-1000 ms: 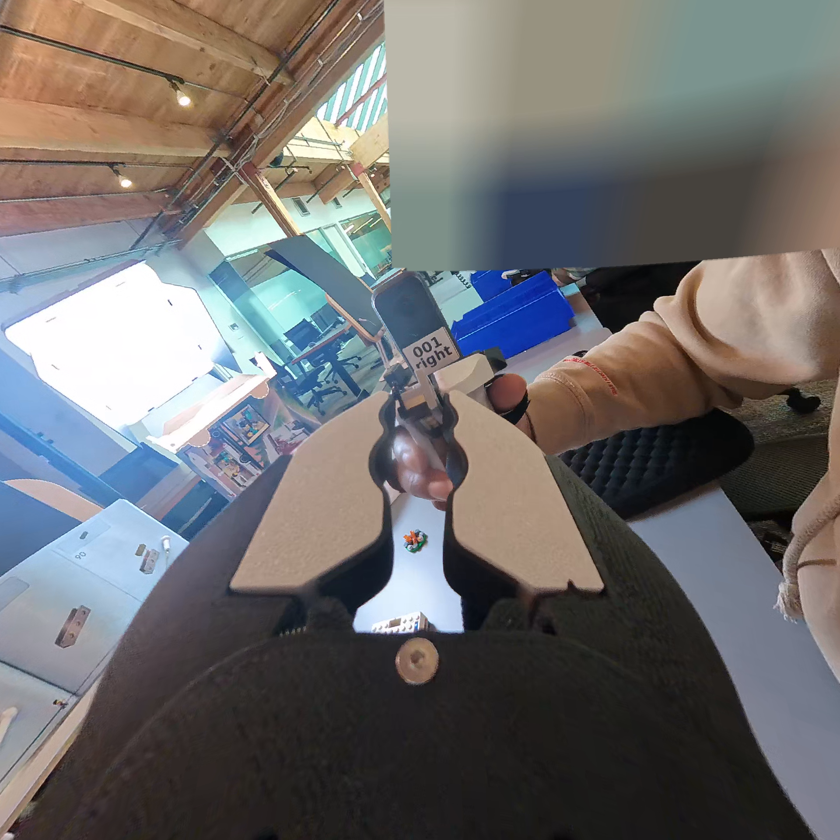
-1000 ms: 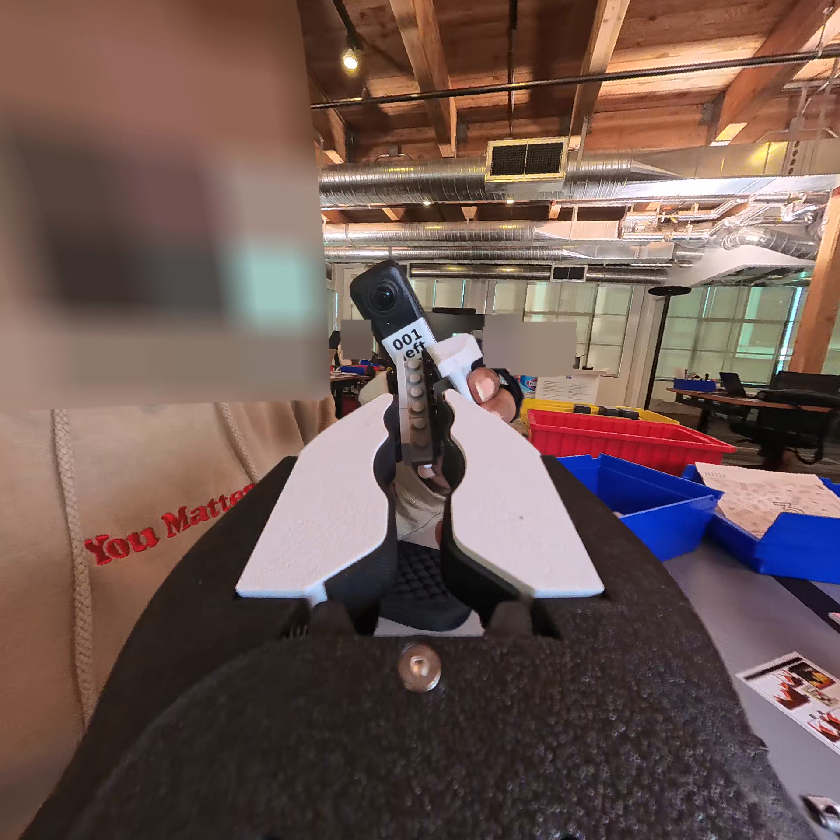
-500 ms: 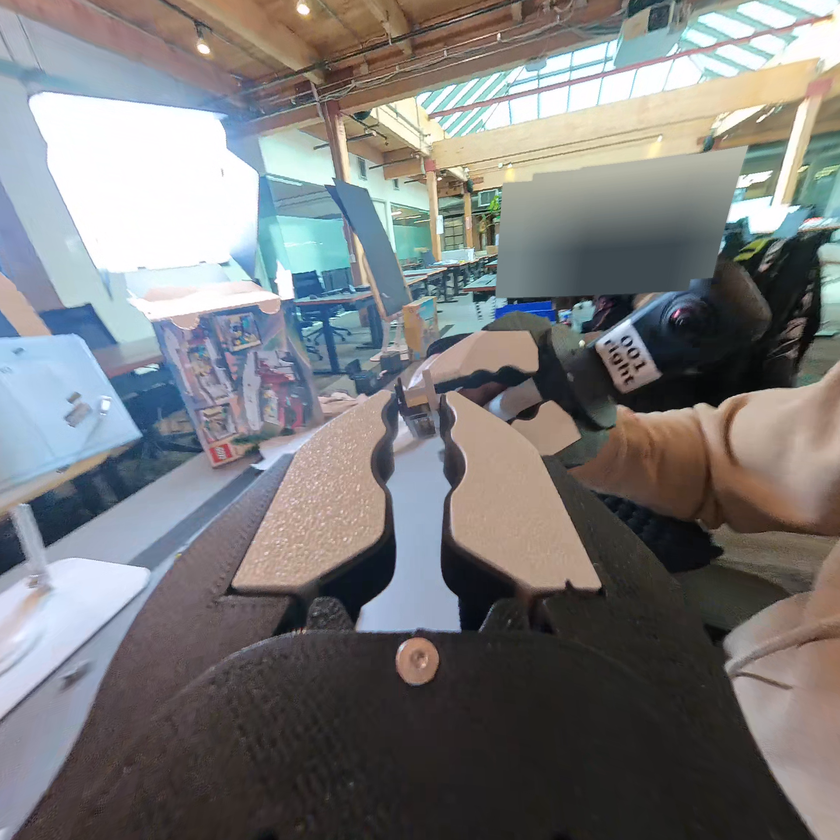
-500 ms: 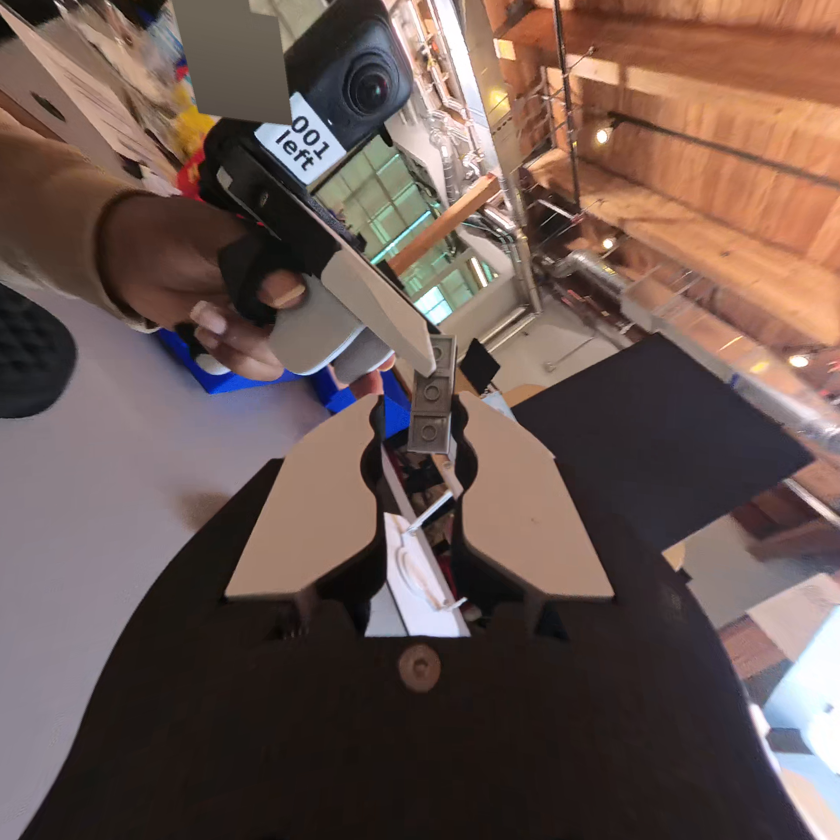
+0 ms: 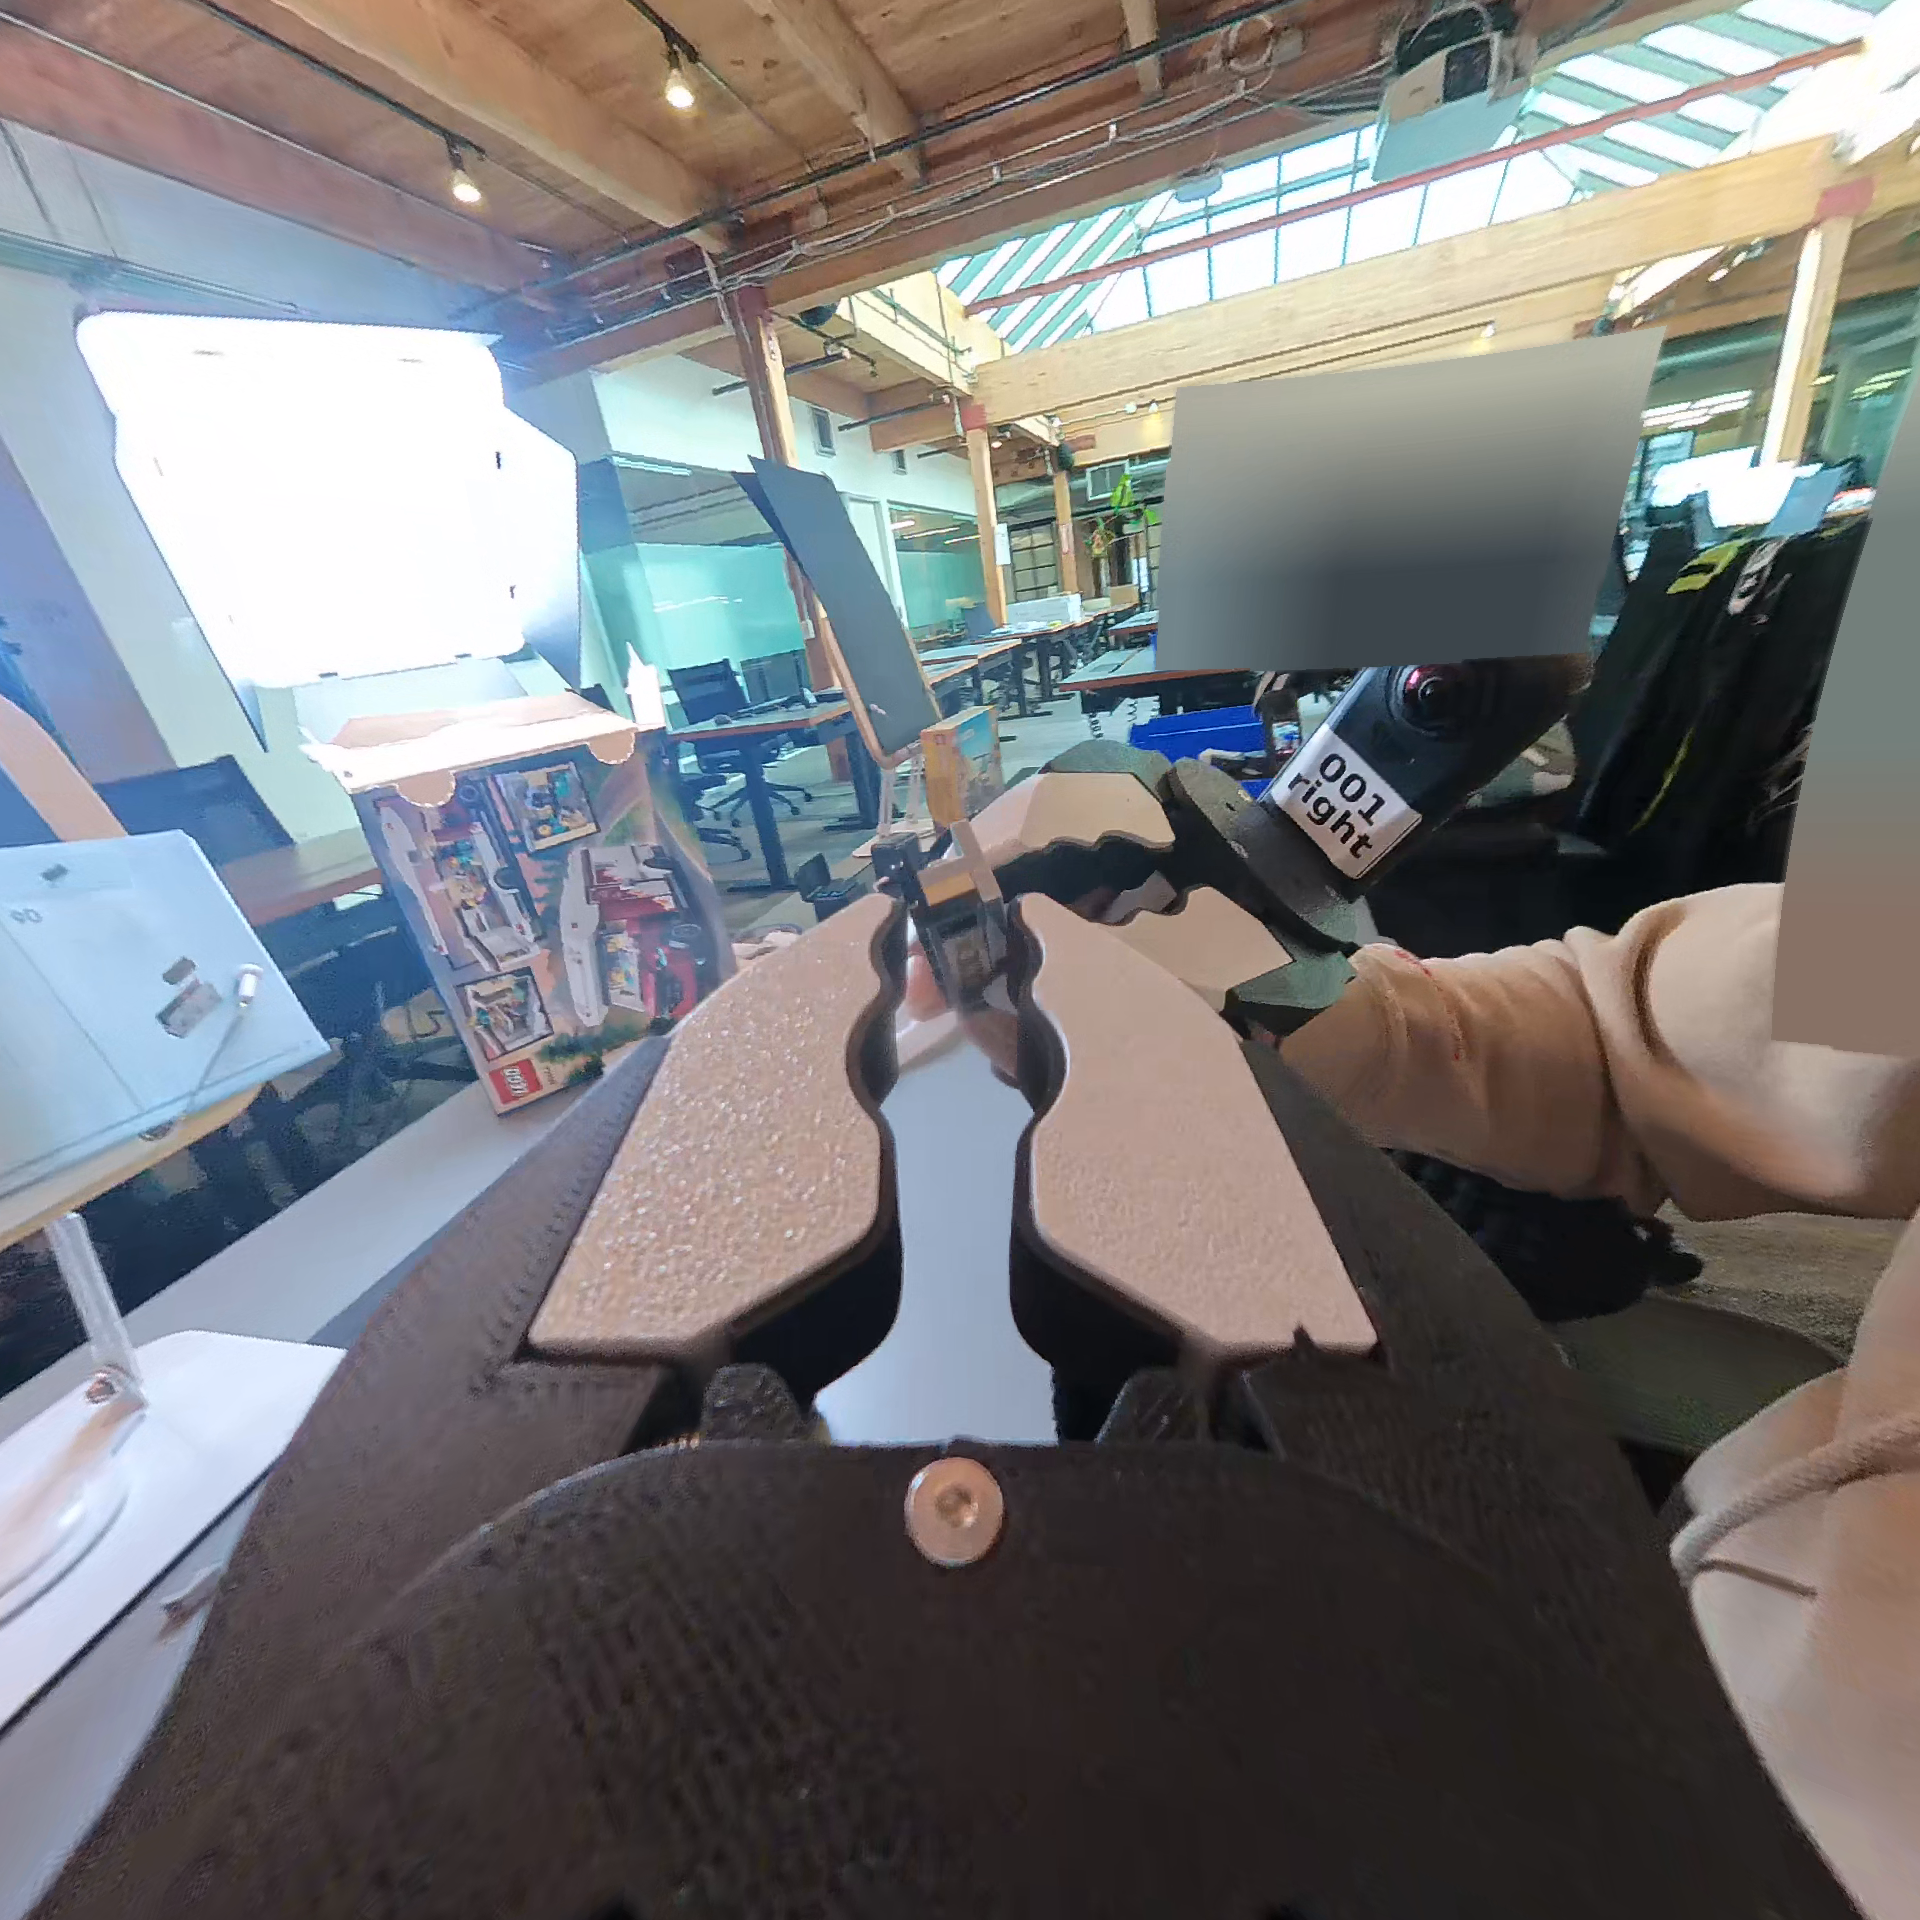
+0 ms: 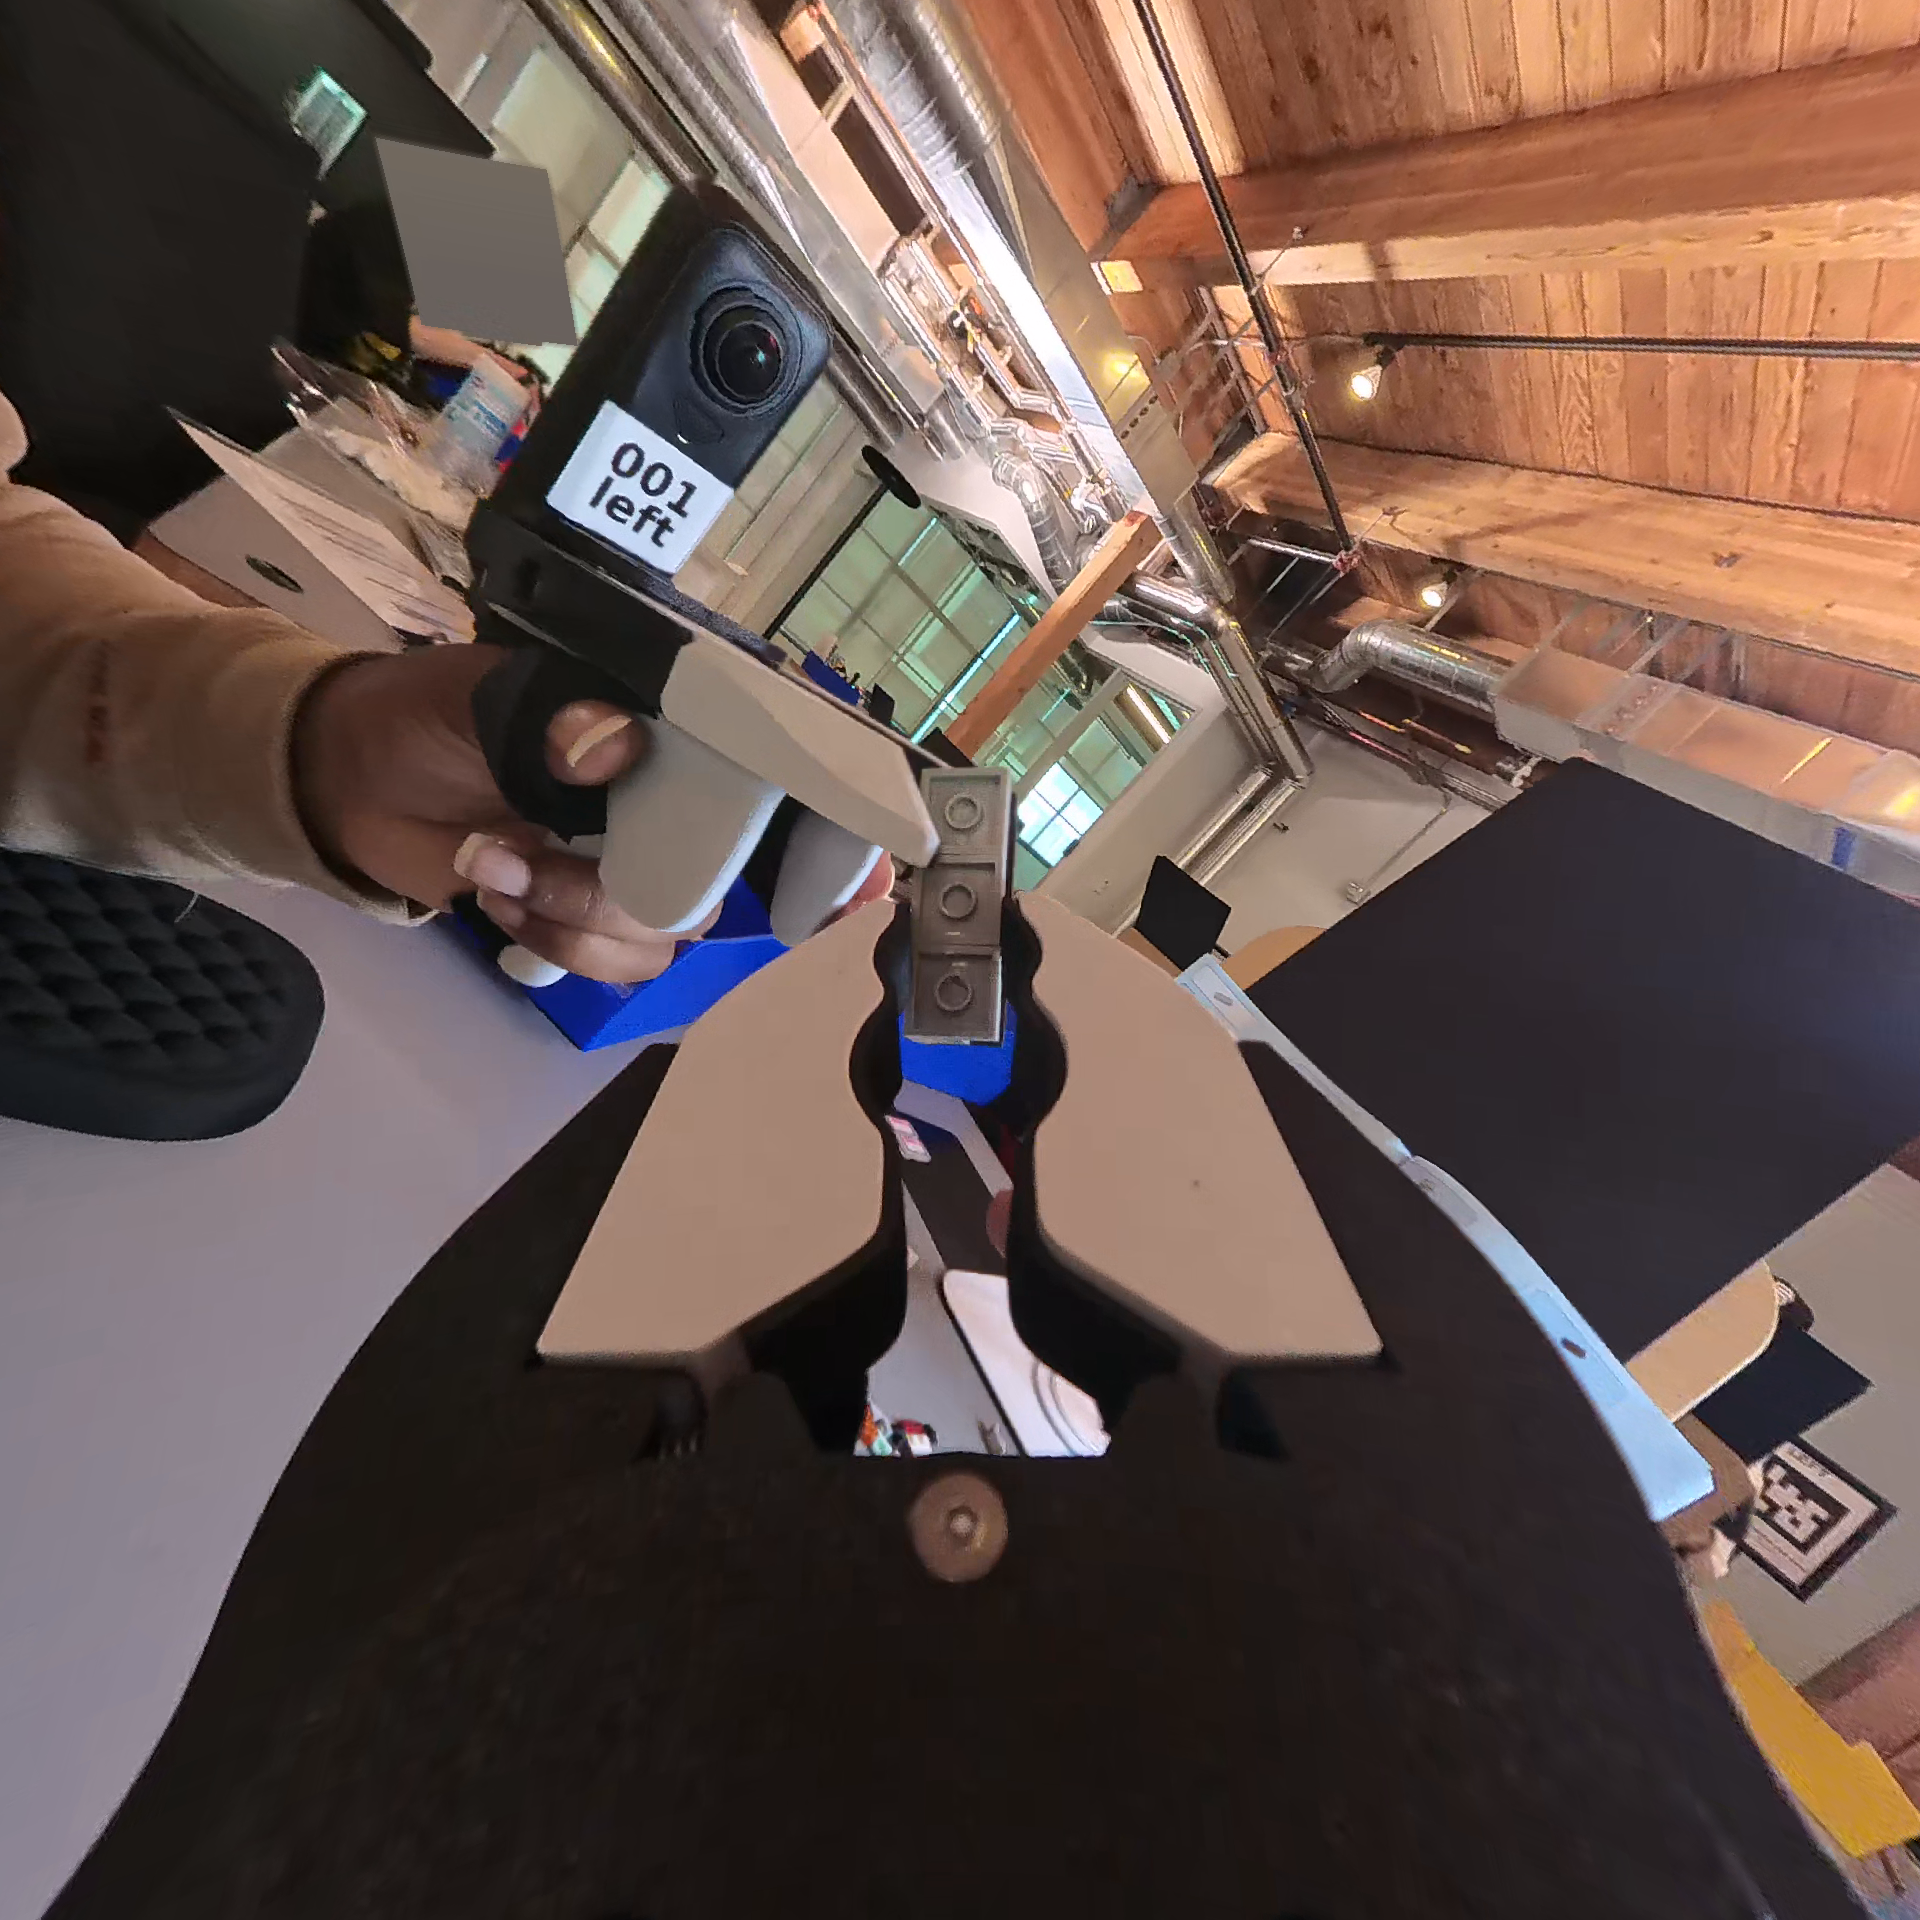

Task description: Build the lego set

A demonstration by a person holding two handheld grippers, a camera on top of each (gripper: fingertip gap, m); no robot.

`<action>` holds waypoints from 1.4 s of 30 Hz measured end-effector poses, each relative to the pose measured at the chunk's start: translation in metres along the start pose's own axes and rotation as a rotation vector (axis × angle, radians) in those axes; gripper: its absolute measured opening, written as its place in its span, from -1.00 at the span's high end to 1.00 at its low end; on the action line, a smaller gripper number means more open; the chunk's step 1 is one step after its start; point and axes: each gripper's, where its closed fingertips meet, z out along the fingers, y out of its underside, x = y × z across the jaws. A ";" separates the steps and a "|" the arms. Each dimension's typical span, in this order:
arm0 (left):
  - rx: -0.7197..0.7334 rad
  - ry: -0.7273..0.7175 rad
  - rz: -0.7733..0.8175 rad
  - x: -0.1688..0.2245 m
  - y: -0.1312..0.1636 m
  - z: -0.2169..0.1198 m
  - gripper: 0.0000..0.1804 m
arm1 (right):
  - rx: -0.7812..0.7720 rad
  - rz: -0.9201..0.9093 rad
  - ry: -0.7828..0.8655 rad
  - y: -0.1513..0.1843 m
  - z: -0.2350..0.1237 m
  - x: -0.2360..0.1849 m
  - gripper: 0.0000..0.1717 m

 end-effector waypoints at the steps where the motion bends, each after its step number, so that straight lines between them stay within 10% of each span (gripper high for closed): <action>1: -0.006 -0.010 0.011 0.000 0.000 0.000 0.80 | 0.000 -0.002 0.000 0.000 0.000 0.000 0.81; 9: -0.002 0.014 0.027 -0.001 0.002 -0.002 0.81 | -0.005 0.063 -0.024 0.002 0.001 -0.001 0.80; 18: 0.110 0.179 -0.016 0.000 0.024 -0.011 0.81 | 0.015 0.728 -0.334 0.025 0.000 -0.018 0.69; 23: 0.060 0.184 -0.014 -0.003 0.043 -0.015 0.82 | -0.061 0.732 -0.410 0.042 -0.001 -0.031 0.78; 33: -0.182 -0.012 -0.093 -0.055 0.135 -0.061 0.75 | -0.783 0.475 -0.689 0.186 -0.034 -0.120 0.78; 42: -0.238 -0.014 -0.096 -0.058 0.154 -0.059 0.80 | -0.985 0.357 -0.830 0.209 -0.046 -0.140 0.76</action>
